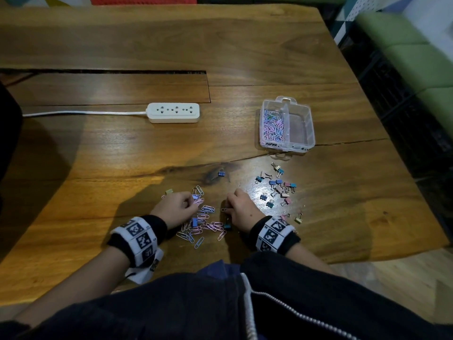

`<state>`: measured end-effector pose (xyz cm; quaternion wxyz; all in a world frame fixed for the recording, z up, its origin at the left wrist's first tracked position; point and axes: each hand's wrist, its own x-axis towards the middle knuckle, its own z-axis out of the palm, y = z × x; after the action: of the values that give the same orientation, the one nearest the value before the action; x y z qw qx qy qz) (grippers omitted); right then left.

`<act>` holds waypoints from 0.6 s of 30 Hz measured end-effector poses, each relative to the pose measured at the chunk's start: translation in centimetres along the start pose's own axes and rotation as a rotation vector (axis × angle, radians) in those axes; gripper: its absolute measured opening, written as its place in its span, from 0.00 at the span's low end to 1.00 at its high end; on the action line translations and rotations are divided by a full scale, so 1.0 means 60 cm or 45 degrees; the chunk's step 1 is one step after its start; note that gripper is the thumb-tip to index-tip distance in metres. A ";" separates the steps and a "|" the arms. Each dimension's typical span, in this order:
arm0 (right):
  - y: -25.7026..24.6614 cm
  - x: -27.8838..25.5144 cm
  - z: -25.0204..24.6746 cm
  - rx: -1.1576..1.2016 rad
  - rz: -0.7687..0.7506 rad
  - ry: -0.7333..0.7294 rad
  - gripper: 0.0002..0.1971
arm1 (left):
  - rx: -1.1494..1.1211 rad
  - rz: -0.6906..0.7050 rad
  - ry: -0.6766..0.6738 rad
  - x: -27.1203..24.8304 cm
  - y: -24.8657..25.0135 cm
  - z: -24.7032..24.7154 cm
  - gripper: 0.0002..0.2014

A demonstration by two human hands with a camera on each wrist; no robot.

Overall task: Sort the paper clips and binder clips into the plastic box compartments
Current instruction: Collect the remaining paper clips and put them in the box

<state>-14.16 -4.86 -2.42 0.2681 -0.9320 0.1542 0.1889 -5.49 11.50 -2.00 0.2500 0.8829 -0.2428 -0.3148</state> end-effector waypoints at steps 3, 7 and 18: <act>0.003 -0.003 -0.006 -0.019 -0.032 -0.014 0.06 | -0.753 -0.097 -0.097 -0.002 -0.006 -0.013 0.10; 0.005 -0.005 -0.010 0.011 -0.073 -0.034 0.06 | -1.389 -0.113 -0.280 -0.008 -0.020 -0.024 0.04; 0.009 -0.010 -0.033 1.371 0.313 -0.153 0.14 | -1.408 -0.337 -0.183 -0.007 -0.020 -0.032 0.15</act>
<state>-14.40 -6.29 -0.84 0.6908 -0.6263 0.3210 0.1660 -4.18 13.22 -1.26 0.6161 0.6200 0.0543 -0.4828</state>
